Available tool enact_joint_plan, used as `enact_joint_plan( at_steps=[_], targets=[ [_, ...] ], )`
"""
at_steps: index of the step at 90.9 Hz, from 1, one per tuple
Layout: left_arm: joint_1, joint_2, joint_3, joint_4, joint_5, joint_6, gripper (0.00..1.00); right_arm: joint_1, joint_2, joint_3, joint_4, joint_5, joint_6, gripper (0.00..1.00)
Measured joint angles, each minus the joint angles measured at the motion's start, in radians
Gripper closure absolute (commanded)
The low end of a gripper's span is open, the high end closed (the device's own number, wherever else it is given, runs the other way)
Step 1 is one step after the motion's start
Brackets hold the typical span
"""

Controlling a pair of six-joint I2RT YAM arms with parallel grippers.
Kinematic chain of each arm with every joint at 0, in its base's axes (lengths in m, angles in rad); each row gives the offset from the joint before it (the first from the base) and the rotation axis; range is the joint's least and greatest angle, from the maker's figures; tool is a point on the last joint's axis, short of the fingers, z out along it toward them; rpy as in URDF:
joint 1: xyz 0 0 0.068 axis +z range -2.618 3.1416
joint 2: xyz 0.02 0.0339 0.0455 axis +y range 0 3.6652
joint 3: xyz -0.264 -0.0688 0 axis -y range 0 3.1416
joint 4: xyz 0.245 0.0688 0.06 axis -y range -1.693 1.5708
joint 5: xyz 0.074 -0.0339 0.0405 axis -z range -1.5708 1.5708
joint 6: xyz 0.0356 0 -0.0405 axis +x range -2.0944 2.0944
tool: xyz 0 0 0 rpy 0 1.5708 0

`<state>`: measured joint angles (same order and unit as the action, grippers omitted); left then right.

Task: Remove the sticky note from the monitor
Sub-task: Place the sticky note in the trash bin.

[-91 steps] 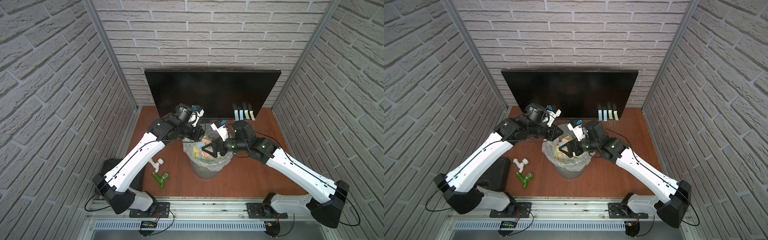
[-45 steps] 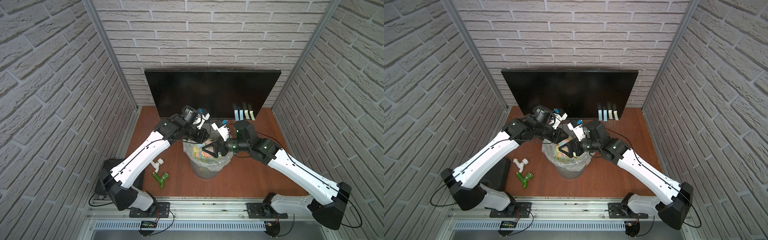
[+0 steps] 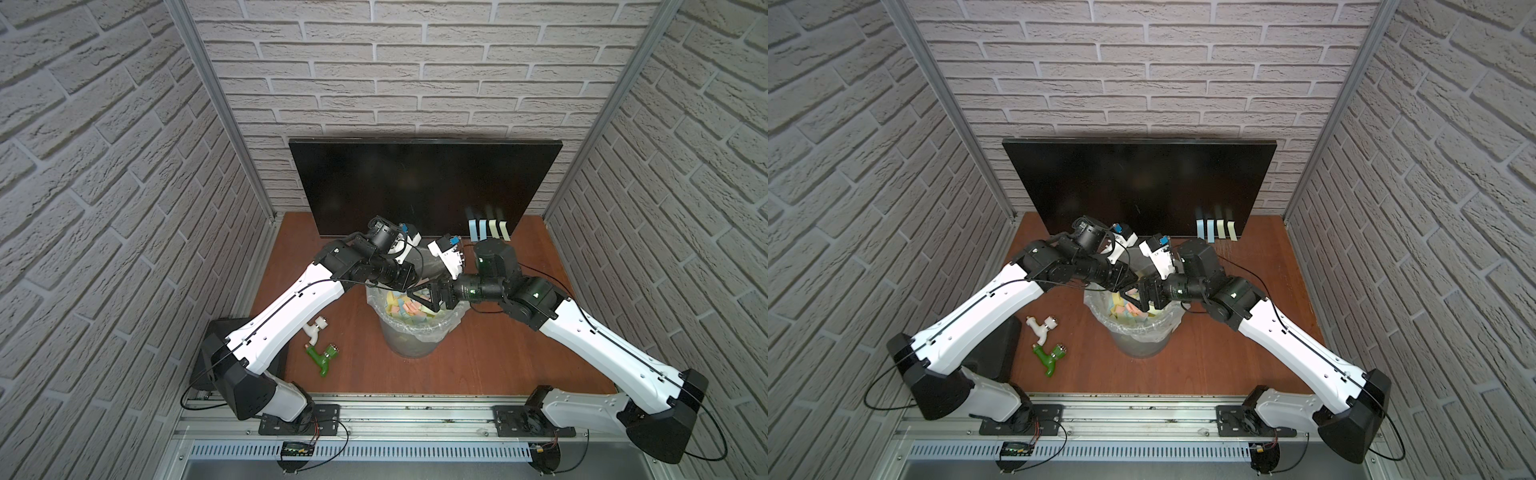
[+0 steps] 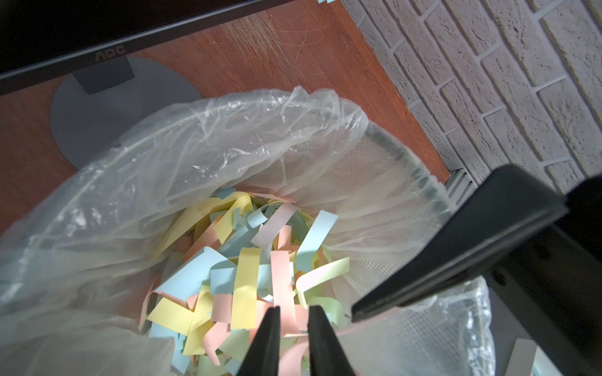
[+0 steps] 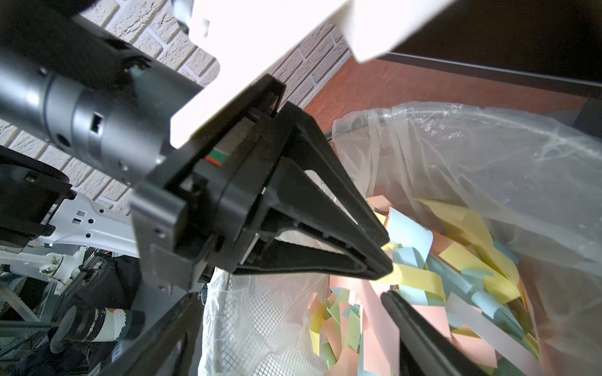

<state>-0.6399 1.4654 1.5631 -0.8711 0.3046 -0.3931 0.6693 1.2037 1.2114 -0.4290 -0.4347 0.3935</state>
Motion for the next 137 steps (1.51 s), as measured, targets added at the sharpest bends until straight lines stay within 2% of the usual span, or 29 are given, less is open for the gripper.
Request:
enact_joint_plan(
  at_steps=[27,42,55,72,117,137],
  targets=[
    [0.000,-0.001,-0.004,-0.005,-0.023,0.008,0.77,-0.011,-0.006,-0.008,0.022,0.005,0.020,0.11],
    [0.000,-0.006,-0.004,-0.004,-0.023,0.011,0.65,-0.012,-0.006,-0.040,0.041,0.000,0.037,0.11],
    [0.000,-0.007,-0.004,-0.003,0.000,0.017,0.64,-0.012,-0.006,-0.044,0.056,-0.010,0.048,0.11],
    [0.000,-0.007,-0.008,0.003,0.037,0.028,0.55,-0.016,-0.008,-0.044,0.067,-0.025,0.064,0.11],
    [0.000,-0.010,-0.021,0.012,0.055,0.032,0.57,-0.057,-0.022,-0.055,0.108,-0.072,0.149,0.11],
    [-0.001,-0.010,-0.021,0.006,0.019,0.032,0.57,-0.061,-0.029,-0.055,0.105,-0.067,0.151,0.11]
  ],
)
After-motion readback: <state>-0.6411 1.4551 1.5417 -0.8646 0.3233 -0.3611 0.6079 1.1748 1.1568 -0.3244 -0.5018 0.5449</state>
